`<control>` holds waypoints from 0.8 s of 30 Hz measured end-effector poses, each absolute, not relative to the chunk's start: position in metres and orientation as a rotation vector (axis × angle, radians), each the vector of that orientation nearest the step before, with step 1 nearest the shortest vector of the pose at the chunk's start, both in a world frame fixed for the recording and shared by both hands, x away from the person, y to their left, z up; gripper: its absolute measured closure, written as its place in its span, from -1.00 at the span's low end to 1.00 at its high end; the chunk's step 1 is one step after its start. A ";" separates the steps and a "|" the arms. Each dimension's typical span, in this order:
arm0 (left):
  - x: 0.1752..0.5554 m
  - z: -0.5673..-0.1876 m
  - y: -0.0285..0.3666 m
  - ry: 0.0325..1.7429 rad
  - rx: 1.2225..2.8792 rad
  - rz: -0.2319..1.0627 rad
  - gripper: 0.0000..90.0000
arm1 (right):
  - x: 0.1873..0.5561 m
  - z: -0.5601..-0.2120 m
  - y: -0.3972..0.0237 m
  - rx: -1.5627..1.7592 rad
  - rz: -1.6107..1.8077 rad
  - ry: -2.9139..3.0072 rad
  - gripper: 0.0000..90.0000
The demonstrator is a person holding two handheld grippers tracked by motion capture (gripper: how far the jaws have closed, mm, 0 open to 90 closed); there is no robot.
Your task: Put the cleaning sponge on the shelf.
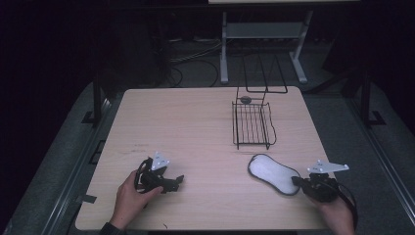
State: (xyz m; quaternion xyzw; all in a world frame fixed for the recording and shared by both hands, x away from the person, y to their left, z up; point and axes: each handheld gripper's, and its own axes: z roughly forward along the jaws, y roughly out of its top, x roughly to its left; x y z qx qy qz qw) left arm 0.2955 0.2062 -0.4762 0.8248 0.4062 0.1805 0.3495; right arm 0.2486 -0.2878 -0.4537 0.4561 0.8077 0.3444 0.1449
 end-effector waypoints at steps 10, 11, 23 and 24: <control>0.295 -0.476 0.206 1.052 2.137 0.468 -0.72 | 0.237 -0.450 -0.293 1.317 1.029 2.309 1.00; 0.295 -0.476 0.206 1.052 2.137 0.467 -0.72 | 0.238 -0.449 -0.294 1.320 1.037 2.301 1.00; 0.296 -0.476 0.206 1.053 2.137 0.468 -0.72 | 0.269 -0.440 -0.299 1.353 1.074 2.288 0.05; 0.296 -0.476 0.206 1.053 2.137 0.468 -0.72 | 0.271 -0.441 -0.298 1.358 1.081 2.292 -0.05</control>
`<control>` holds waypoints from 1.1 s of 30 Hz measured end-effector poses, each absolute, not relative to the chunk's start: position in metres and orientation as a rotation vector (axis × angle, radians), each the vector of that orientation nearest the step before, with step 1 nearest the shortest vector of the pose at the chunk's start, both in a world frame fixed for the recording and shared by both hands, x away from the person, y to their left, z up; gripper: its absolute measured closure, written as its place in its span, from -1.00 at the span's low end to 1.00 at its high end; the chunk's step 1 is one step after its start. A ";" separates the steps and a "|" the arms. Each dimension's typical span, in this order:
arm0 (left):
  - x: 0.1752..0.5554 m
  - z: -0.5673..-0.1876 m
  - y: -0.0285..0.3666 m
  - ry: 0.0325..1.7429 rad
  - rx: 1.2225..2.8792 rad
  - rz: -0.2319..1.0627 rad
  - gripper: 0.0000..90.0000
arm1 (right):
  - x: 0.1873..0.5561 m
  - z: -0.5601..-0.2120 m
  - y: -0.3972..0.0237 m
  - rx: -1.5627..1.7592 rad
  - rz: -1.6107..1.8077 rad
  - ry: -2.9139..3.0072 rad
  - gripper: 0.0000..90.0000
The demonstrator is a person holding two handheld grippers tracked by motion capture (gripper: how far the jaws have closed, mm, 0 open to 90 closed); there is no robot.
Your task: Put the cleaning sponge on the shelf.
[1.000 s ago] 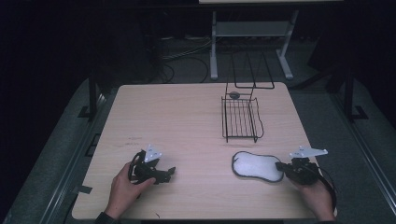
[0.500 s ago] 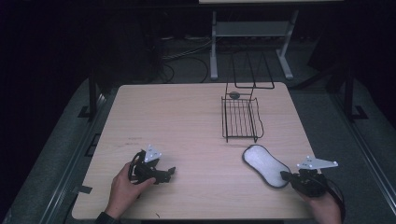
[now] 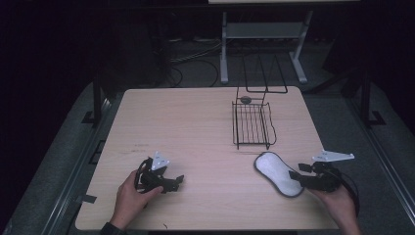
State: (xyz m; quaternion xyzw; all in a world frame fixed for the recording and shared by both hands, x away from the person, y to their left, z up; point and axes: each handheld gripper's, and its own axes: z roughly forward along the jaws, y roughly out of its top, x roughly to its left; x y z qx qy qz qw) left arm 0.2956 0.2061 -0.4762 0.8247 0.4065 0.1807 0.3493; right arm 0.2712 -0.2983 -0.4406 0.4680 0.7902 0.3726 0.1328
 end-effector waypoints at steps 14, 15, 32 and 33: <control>0.296 -0.476 0.206 1.053 2.137 0.468 -0.72 | 0.310 -0.454 -0.267 1.319 1.025 2.429 -0.70; 0.296 -0.476 0.206 1.053 2.137 0.468 -0.72 | 0.312 -0.455 -0.265 1.316 1.019 2.436 -0.71; 0.296 -0.476 0.206 1.053 2.137 0.468 -0.72 | 0.315 -0.464 -0.256 1.274 0.944 2.499 -0.76; 0.296 -0.476 0.206 1.054 2.137 0.468 -0.72 | 0.315 -0.465 -0.256 1.266 0.938 2.504 -0.76</control>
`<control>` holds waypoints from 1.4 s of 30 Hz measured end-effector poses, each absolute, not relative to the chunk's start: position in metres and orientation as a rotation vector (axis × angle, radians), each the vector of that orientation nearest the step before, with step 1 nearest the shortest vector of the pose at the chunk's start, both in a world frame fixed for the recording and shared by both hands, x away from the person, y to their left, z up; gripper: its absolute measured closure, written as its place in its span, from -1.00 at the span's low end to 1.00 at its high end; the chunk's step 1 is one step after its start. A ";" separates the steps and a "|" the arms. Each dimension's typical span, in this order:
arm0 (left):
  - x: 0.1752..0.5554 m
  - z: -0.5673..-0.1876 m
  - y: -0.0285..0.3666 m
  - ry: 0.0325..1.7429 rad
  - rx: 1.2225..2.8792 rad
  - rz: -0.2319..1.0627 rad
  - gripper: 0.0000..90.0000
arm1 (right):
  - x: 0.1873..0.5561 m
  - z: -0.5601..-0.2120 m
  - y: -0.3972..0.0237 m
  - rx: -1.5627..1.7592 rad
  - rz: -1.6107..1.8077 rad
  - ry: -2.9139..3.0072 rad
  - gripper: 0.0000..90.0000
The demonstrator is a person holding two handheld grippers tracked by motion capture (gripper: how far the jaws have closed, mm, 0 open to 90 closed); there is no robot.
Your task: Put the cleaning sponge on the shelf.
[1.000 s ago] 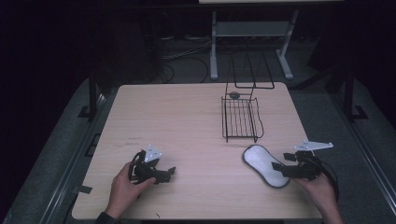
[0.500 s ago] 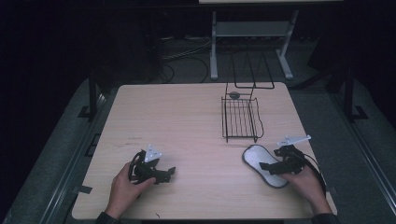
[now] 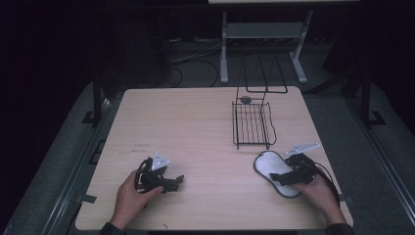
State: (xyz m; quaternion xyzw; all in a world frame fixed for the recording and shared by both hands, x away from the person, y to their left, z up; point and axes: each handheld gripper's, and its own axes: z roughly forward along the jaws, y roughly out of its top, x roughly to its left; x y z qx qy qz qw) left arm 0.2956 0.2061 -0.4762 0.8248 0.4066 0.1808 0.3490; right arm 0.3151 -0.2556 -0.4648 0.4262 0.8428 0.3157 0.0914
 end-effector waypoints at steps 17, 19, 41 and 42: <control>0.296 -0.476 0.206 1.054 2.137 0.468 -0.72 | 0.313 -0.461 -0.254 1.230 0.944 2.536 -0.45; 0.296 -0.476 0.206 1.054 2.138 0.468 -0.72 | 0.313 -0.461 -0.255 1.227 0.953 2.533 -0.41; 0.296 -0.476 0.206 1.053 2.136 0.469 -0.72 | 0.301 -0.440 -0.272 1.248 1.136 2.452 0.21; 0.296 -0.476 0.206 1.053 2.137 0.468 -0.72 | 0.301 -0.440 -0.273 1.248 1.143 2.449 0.22</control>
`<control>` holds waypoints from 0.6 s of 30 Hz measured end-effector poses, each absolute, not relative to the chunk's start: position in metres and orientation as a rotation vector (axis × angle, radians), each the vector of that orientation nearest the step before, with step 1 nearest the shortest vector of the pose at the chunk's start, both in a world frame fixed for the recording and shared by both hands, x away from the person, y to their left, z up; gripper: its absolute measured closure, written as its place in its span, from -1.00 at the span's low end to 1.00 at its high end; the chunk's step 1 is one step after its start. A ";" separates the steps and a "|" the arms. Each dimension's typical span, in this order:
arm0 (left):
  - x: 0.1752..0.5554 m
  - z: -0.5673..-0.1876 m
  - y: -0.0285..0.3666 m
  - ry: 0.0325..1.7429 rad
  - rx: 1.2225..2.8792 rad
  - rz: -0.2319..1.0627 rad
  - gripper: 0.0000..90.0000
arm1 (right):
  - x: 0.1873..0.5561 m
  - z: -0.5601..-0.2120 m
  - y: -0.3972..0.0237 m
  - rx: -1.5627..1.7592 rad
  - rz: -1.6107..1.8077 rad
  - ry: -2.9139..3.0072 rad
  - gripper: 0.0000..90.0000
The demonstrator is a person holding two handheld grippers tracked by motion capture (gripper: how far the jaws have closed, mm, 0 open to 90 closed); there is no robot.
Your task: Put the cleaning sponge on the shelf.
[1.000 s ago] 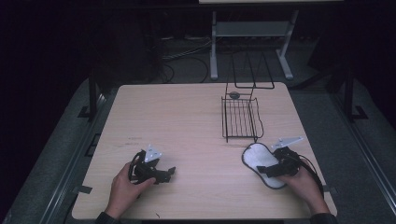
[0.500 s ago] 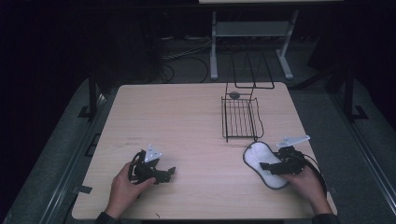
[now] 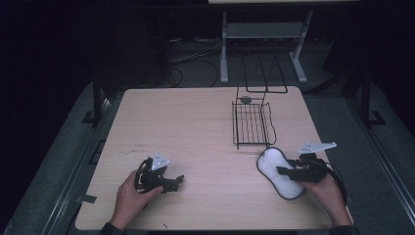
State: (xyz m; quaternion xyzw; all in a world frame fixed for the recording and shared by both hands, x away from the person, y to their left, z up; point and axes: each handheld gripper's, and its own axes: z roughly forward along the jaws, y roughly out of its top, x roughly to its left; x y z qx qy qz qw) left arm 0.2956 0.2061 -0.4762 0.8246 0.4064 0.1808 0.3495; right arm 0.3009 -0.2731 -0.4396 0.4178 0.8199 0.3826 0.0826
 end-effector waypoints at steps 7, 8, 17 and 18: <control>0.296 -0.476 0.206 1.053 2.137 0.468 -0.72 | 0.297 -0.434 -0.277 1.238 1.190 2.448 0.38; 0.296 -0.476 0.206 1.053 2.137 0.469 -0.72 | 0.297 -0.433 -0.277 1.236 1.190 2.448 0.41; 0.296 -0.476 0.206 1.054 2.136 0.468 -0.72 | 0.290 -0.425 -0.282 1.201 1.236 2.436 0.65; 0.296 -0.476 0.206 1.053 2.136 0.468 -0.72 | 0.290 -0.424 -0.282 1.197 1.234 2.437 0.67</control>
